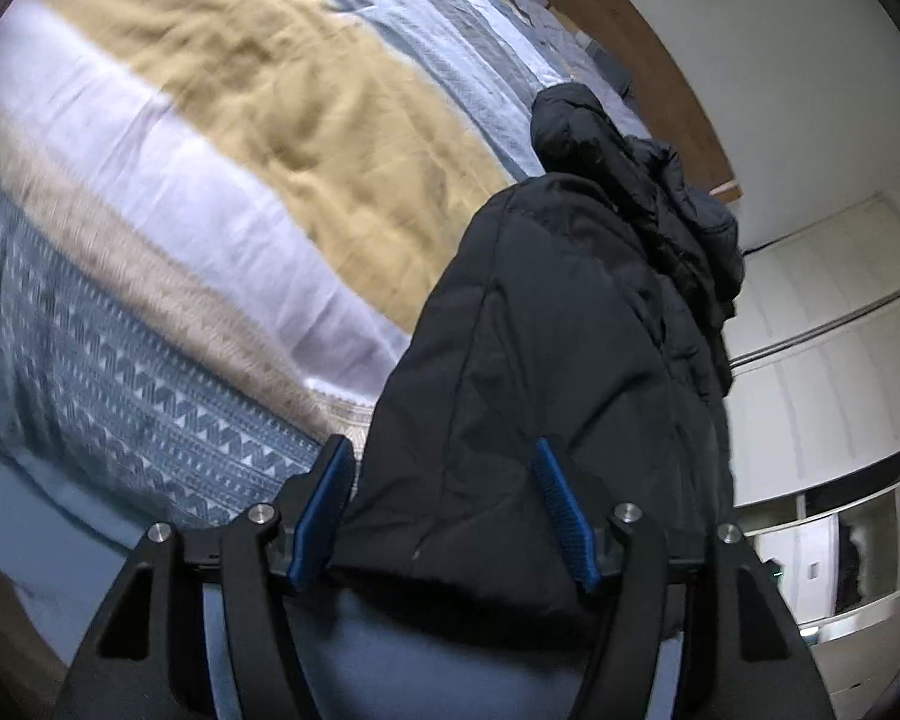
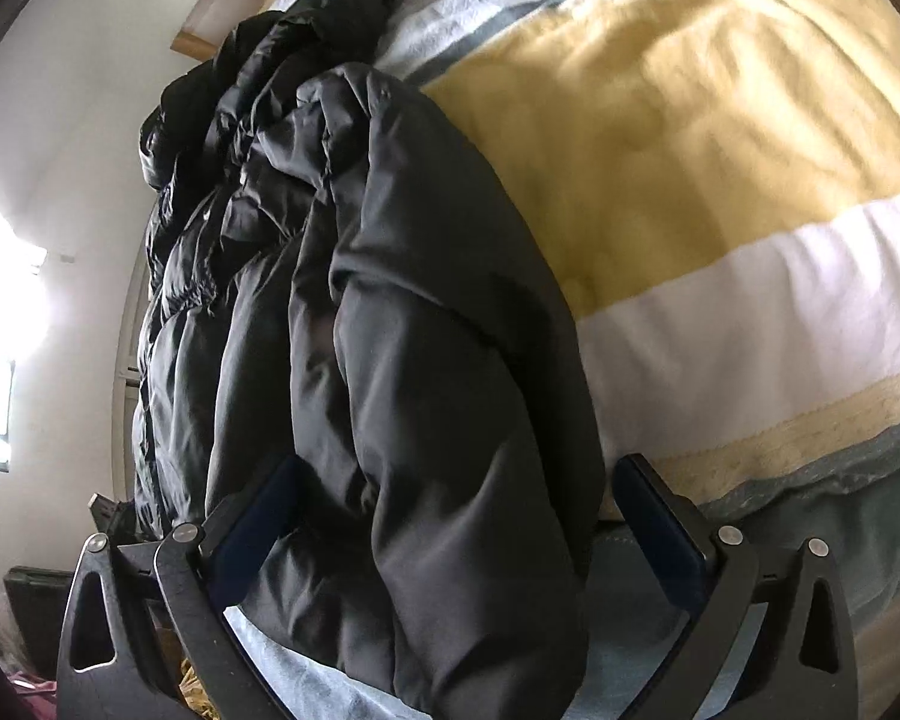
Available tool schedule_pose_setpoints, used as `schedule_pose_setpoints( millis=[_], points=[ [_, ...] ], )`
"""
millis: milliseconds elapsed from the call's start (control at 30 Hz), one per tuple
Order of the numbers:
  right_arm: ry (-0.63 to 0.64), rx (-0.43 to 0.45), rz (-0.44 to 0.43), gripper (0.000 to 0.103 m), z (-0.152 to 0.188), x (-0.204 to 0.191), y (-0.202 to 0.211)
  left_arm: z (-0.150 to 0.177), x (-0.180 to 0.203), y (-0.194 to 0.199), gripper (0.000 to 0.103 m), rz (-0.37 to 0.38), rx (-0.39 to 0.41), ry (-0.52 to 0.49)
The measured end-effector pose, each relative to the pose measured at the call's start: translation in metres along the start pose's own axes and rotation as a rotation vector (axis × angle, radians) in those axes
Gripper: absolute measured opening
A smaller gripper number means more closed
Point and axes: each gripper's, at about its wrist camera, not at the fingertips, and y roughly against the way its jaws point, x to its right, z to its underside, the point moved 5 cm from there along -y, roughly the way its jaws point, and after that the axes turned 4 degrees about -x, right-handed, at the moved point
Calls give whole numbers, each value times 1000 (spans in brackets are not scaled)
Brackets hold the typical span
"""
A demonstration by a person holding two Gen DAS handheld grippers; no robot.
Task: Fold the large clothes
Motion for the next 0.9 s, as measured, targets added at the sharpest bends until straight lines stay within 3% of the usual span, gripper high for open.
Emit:
schedule_pose_setpoints(
  millis=[167,367,467,533,700,900],
  points=[
    [-4,-33,-32,103,3,-6,-9,3,9,-4,63,26,-19,-21],
    [48,-64,-68,99,12,-23,-22,13,36,-10,64,-47,-29,-127],
    [81,-66,-52,76,15,-26,-23,12,41,-10,64,-82,-23,-127],
    [95,-59,-44,55,16,-25,-21,12,44,-9,64,-114,-13,-130],
    [158,-27,-46,24,18,-35,-14,9,63,-4,64,-151,15,-163],
    [238,36,-50,16,11,-61,-2,-5,105,9,64,-145,65,-236]
  ],
)
